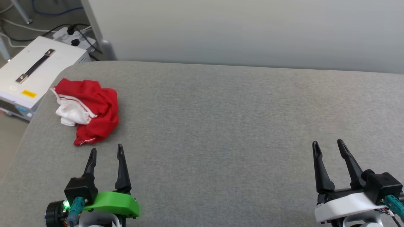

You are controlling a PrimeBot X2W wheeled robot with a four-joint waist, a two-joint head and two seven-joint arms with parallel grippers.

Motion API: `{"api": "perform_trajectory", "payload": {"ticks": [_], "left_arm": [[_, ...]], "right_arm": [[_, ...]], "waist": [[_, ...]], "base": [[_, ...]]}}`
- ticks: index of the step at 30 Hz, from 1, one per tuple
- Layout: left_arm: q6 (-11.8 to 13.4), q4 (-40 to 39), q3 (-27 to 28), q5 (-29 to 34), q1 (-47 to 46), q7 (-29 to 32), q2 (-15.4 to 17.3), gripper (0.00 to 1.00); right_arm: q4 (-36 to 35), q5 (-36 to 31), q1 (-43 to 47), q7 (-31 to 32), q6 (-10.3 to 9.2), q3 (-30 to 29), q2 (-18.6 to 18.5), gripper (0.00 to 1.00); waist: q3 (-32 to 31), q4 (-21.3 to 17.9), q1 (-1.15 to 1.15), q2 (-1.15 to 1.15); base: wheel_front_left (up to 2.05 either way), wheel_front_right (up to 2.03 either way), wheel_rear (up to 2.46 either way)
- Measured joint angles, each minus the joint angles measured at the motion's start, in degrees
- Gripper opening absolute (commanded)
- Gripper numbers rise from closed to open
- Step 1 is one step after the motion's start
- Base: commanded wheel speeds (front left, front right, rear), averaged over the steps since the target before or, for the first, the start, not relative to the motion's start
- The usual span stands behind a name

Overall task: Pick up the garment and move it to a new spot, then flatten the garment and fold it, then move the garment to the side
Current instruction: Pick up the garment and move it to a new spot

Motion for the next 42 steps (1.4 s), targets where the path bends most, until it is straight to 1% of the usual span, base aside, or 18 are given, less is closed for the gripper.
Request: {"api": "perform_trajectory", "payload": {"ticks": [8, 17, 24, 30, 35, 38, 42], "left_arm": [[0.53, 0.27, 1.14, -1.49, -0.05, -0.82, -0.02, 1.0], [0.82, 0.73, 2.42, -3.68, -0.1, -1.8, -0.04, 1.0], [0.96, 1.12, 3.21, -4.15, -0.14, -1.81, -0.05, 1.0], [0.93, 1.49, 3.5, -4.24, -0.15, -1.8, -0.05, 1.0], [0.85, 1.86, 3.75, -4.59, -0.18, -1.8, -0.05, 1.0], [-0.36, 1.88, 5.22, -4.22, -1.22, -1.8, -0.09, 1.0], [-4.27, 2.13, 8.34, -2.27, -6.86, -1.8, 0.48, 1.0]], "right_arm": [[-0.82, -0.71, 0.01, -0.92, 0.0, 1.01, 0.02, 1.0], [-1.89, -1.86, -0.24, -1.56, 0.0, 2.04, 0.1, 1.0], [-2.24, -2.09, -0.6, -1.56, 0.0, 2.5, 0.12, 1.0], [-2.29, -2.11, -0.62, -1.57, 0.0, 2.68, 0.13, 1.0], [-2.29, -2.11, -0.62, -1.56, 0.0, 2.68, 0.13, 1.0], [-2.31, -2.5, -0.7, -1.56, 0.0, 2.85, 0.13, 1.0], [-2.63, -3.86, -1.93, -1.57, 0.0, 3.23, 0.16, 1.0]], "waist": [[1.08, 4.96, 0.0, 0.0], [2.3, 11.48, 0.0, 0.0], [3.21, 15.91, 0.0, 0.0], [3.71, 19.11, 0.0, 0.0], [3.97, 20.11, 0.0, 0.0], [4.27, 20.06, 0.0, 0.0], [5.35, 19.6, 0.0, 0.0]], "base": [[0.0, 0.0, 0.0], [0.0, 0.0, 0.0], [0.0, 0.0, 0.0], [0.0, 0.0, 0.0], [0.0, 0.0, 0.0], [0.0, 0.0, 0.0], [0.0, 0.0, 0.0]]}}
